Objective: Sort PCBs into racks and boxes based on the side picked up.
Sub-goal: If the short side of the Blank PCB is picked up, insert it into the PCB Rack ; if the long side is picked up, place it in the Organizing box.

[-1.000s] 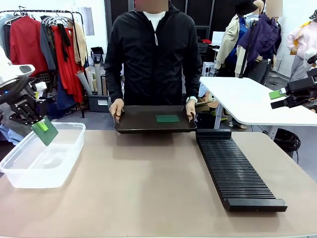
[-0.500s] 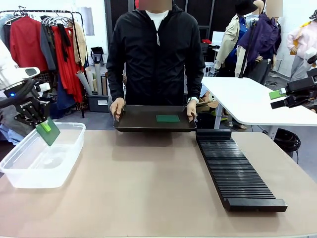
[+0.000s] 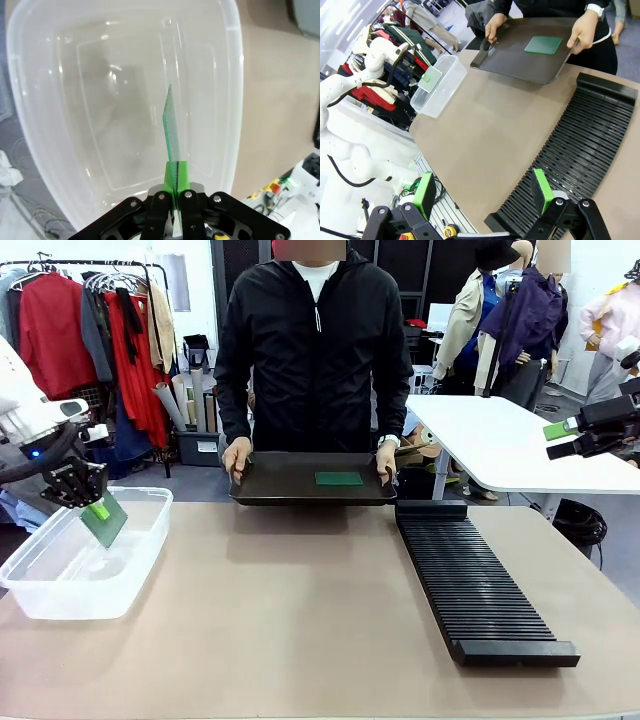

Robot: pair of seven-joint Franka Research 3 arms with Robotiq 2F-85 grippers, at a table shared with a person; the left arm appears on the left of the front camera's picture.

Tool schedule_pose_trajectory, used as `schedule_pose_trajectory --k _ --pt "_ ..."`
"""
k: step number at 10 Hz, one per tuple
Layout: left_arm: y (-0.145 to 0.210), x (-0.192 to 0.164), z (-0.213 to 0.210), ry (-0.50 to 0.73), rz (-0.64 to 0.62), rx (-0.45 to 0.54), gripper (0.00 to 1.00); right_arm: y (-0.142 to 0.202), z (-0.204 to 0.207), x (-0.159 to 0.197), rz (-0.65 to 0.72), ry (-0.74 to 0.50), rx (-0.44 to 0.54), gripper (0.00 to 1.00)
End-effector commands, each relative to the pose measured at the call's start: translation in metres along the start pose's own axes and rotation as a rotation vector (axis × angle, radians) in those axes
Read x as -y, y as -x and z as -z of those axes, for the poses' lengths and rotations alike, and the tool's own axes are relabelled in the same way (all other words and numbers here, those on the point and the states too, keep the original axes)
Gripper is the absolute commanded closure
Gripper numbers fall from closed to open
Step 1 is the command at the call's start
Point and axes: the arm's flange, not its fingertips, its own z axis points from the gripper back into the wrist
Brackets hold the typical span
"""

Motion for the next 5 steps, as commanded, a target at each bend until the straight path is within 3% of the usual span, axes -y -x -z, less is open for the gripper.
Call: schedule_pose_trajectory --k 1,5 --pt "-0.004 -0.007 0.014 0.053 0.029 0.023 1.00 0.000 0.000 -0.002 -0.006 -0.008 0.009 0.00" --pt "-0.010 -0.018 0.043 0.071 0.056 0.037 1.00 0.000 0.000 -0.002 -0.006 -0.008 0.009 0.00"
